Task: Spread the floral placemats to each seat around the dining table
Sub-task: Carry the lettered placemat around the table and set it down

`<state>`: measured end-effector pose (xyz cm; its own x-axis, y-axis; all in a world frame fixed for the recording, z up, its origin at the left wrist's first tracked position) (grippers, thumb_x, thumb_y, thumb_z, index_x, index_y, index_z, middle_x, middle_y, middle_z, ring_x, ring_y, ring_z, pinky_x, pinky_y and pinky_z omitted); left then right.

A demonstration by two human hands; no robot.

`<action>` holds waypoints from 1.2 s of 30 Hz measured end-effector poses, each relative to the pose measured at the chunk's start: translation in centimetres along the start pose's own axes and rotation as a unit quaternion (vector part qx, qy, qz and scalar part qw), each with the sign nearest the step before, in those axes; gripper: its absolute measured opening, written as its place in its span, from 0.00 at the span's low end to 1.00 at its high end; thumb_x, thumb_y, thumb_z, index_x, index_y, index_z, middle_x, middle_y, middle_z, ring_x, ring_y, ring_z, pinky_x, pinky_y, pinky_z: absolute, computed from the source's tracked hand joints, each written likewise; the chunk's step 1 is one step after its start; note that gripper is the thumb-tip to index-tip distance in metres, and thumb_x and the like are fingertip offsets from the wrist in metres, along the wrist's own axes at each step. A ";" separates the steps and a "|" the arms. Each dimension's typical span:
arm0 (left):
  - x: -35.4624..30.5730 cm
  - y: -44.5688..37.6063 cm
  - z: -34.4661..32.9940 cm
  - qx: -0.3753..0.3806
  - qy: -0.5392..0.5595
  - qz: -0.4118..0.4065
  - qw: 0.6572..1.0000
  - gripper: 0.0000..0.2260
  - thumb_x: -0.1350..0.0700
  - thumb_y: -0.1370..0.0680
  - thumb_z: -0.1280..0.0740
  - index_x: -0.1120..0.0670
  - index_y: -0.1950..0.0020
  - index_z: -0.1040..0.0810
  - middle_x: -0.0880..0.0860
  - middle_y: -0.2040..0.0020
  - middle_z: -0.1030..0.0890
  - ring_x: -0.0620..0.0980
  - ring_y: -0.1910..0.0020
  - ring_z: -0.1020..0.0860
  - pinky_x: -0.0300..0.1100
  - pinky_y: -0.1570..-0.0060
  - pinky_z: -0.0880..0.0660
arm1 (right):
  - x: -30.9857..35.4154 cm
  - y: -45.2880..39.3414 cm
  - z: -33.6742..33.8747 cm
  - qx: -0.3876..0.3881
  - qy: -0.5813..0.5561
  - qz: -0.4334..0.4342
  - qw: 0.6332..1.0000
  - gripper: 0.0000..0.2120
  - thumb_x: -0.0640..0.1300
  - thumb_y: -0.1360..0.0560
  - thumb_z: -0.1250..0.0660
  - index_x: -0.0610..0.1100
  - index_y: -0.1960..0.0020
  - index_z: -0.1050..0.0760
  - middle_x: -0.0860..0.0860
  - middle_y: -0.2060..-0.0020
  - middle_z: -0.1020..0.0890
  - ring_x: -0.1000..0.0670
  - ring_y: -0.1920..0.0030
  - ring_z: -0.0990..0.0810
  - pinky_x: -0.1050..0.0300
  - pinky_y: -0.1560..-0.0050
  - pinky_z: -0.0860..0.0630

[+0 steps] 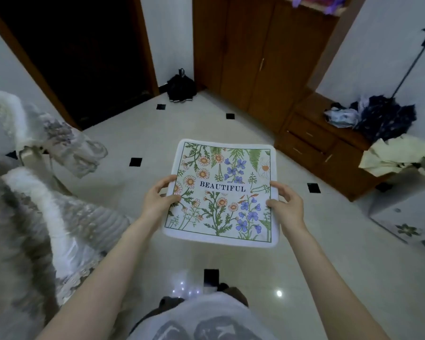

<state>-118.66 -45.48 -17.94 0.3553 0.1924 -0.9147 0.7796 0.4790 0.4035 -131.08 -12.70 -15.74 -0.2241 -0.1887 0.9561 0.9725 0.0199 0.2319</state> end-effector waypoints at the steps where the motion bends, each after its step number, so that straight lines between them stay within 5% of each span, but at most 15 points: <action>1: -0.7 -1.0 0.1 -0.015 0.008 -0.001 1.000 0.22 0.68 0.29 0.31 0.45 0.43 0.23 0.56 0.42 0.20 0.58 0.55 0.16 0.55 0.59 0.18 | 0.8 -2.0 -0.9 0.017 0.004 0.001 1.000 0.25 0.25 0.34 0.35 0.52 0.49 0.21 0.54 0.54 0.19 0.58 0.66 0.16 0.64 0.71 0.22; 10: -3.2 -11.0 5.1 -0.131 0.051 0.008 0.990 0.22 0.69 0.29 0.31 0.48 0.41 0.23 0.55 0.43 0.20 0.55 0.57 0.16 0.46 0.65 0.18 | 4.2 -16.1 -14.2 0.127 0.040 -0.002 0.991 0.24 0.25 0.33 0.35 0.51 0.49 0.21 0.54 0.54 0.19 0.56 0.65 0.16 0.60 0.70 0.20; 14: -4.9 -17.9 8.9 -0.178 0.073 -0.003 0.981 0.23 0.71 0.31 0.31 0.49 0.42 0.22 0.54 0.45 0.19 0.49 0.62 0.16 0.42 0.67 0.19 | 6.6 -22.2 -22.8 0.151 0.051 0.024 0.987 0.24 0.23 0.35 0.37 0.43 0.45 0.21 0.46 0.53 0.19 0.59 0.62 0.20 0.68 0.68 0.23; 21: -11.6 -29.7 16.1 -0.200 0.121 -0.011 0.972 0.24 0.71 0.30 0.32 0.50 0.39 0.24 0.55 0.42 0.21 0.57 0.53 0.17 0.53 0.57 0.18 | 13.6 -31.4 -36.7 0.187 0.046 0.029 0.981 0.24 0.24 0.32 0.37 0.46 0.45 0.22 0.47 0.53 0.20 0.44 0.57 0.17 0.51 0.61 0.18; 24: -15.0 -34.1 18.9 -0.211 0.123 -0.020 0.970 0.24 0.71 0.30 0.32 0.50 0.39 0.24 0.55 0.43 0.22 0.57 0.53 0.17 0.50 0.61 0.17 | 16.6 -35.0 -41.7 0.199 0.046 0.038 0.978 0.23 0.24 0.32 0.37 0.46 0.44 0.22 0.47 0.53 0.20 0.42 0.56 0.17 0.46 0.58 0.18; 33: -17.6 -48.2 24.1 -0.265 0.150 0.023 0.952 0.23 0.69 0.29 0.31 0.45 0.42 0.23 0.53 0.44 0.22 0.59 0.55 0.17 0.56 0.59 0.18 | 20.4 -47.5 -56.1 0.262 0.062 0.039 0.962 0.23 0.24 0.32 0.36 0.45 0.43 0.22 0.50 0.53 0.21 0.42 0.55 0.17 0.44 0.56 0.18; 36: -18.6 -53.0 25.8 -0.300 0.180 0.030 0.936 0.23 0.69 0.30 0.31 0.45 0.42 0.22 0.52 0.45 0.22 0.59 0.56 0.16 0.56 0.61 0.18 | 21.6 -52.5 -62.2 0.302 0.071 0.038 0.950 0.23 0.24 0.32 0.36 0.45 0.44 0.22 0.49 0.52 0.20 0.47 0.58 0.17 0.50 0.61 0.18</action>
<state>-153.28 -96.56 -21.84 0.1088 0.4582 -0.8821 0.2947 0.8327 0.4689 -183.10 -78.86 -18.36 -0.1013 -0.2937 0.9505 0.7620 0.5913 0.2639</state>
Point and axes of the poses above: each hand's wrist, its own y-axis away from the middle knuckle, its own z-axis out of the back of the hand, x = y × z, the point moved 10 cm from there along -y, towards the middle knuckle
